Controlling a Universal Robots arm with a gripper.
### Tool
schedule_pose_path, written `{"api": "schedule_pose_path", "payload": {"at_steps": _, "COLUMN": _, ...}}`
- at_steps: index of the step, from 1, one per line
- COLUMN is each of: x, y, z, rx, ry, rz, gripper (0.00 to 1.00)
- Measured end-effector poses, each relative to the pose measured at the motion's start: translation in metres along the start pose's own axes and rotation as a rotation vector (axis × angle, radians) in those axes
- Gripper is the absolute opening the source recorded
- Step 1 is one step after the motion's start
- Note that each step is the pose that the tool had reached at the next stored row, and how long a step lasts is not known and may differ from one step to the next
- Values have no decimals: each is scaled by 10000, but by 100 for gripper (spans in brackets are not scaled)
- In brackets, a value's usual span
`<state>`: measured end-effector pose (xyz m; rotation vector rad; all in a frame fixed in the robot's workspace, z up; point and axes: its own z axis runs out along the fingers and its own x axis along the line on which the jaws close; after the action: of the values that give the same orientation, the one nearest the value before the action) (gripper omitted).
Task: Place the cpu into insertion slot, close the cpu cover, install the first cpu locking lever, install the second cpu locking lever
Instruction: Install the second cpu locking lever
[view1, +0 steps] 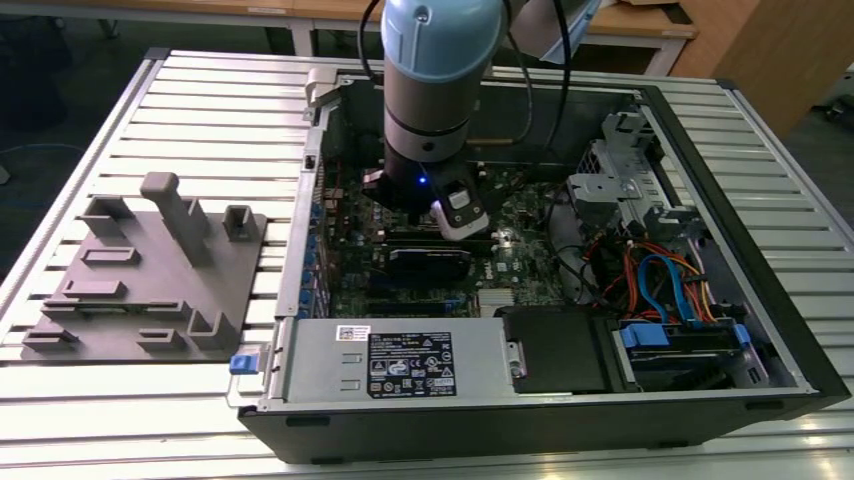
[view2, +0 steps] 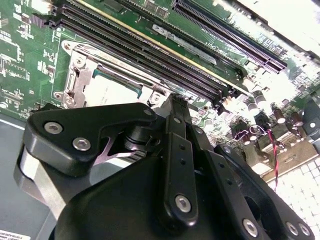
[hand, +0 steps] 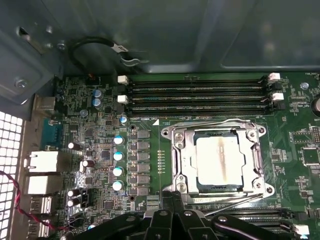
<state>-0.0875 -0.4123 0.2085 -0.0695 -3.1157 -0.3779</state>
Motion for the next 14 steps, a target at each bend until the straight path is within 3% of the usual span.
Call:
{"api": "schedule_pose_path", "payload": {"at_steps": 9, "x": -1, "y": -8, "z": -7, "rx": -2, "ry": -17, "rz": 64, "gripper": 11}}
{"api": "schedule_pose_path", "payload": {"at_steps": 14, "x": -1, "y": 1, "z": -41, "rx": -1, "ry": -17, "rz": 64, "gripper": 11}}
